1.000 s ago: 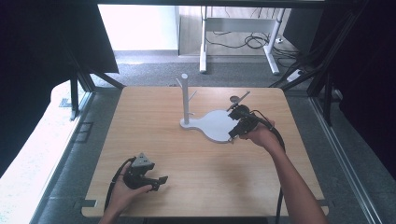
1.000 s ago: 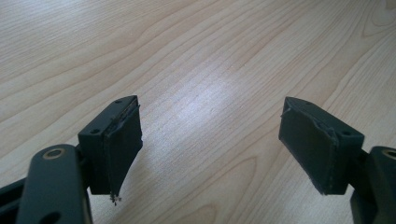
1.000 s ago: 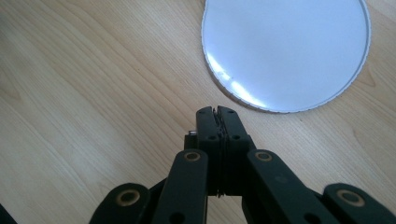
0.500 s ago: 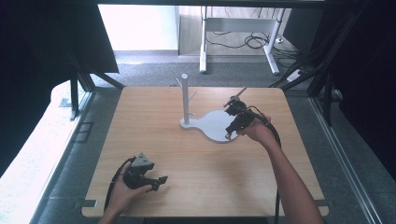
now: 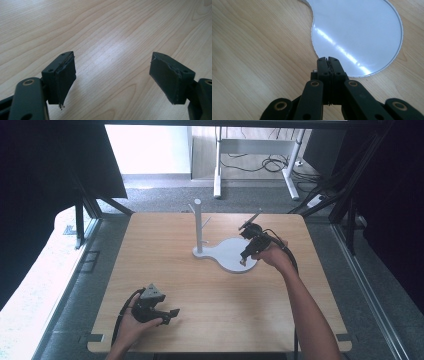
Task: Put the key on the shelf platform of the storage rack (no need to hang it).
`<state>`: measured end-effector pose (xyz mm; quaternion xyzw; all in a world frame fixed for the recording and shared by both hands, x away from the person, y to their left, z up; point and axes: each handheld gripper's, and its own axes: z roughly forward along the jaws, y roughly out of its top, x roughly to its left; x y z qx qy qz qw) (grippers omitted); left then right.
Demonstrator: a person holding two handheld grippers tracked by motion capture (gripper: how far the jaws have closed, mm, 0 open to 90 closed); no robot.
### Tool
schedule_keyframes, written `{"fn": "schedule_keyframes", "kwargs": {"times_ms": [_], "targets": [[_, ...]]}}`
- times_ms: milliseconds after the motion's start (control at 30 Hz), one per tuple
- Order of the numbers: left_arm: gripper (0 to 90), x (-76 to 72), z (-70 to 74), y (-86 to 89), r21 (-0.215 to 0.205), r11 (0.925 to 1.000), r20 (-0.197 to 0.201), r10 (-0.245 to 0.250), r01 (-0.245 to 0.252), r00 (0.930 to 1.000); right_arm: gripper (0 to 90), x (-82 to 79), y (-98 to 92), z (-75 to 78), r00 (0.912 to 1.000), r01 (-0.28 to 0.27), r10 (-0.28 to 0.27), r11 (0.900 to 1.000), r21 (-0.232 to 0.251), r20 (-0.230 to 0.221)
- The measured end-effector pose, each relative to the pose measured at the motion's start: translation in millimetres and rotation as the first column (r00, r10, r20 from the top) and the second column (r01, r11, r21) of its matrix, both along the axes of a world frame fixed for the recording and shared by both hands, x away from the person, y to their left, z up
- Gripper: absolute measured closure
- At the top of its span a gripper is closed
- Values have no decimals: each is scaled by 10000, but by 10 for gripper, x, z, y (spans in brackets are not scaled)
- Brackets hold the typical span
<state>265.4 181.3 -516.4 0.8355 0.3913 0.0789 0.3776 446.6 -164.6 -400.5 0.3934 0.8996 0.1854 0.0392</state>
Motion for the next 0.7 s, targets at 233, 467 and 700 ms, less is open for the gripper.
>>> {"fn": "schedule_keyframes", "kwargs": {"times_ms": [233, 467, 700], "targets": [[214, -7, 12, -5, 11, 10000, 76, -24, 24, 10000, 896, 75, -16, -23, 9997, 227, -227, 9997, 86, -92], [214, -11, 5, -22, -17, 10000, 36, 19, -19, 10000, 896, 167, 5, -54, 9996, 245, -245, 9997, -7, -166], [214, -9, 0, -23, -37, 10000, 11, 34, -34, 10000, 896, 254, 70, -86, 9997, 222, -223, 9997, -45, -127]]}}
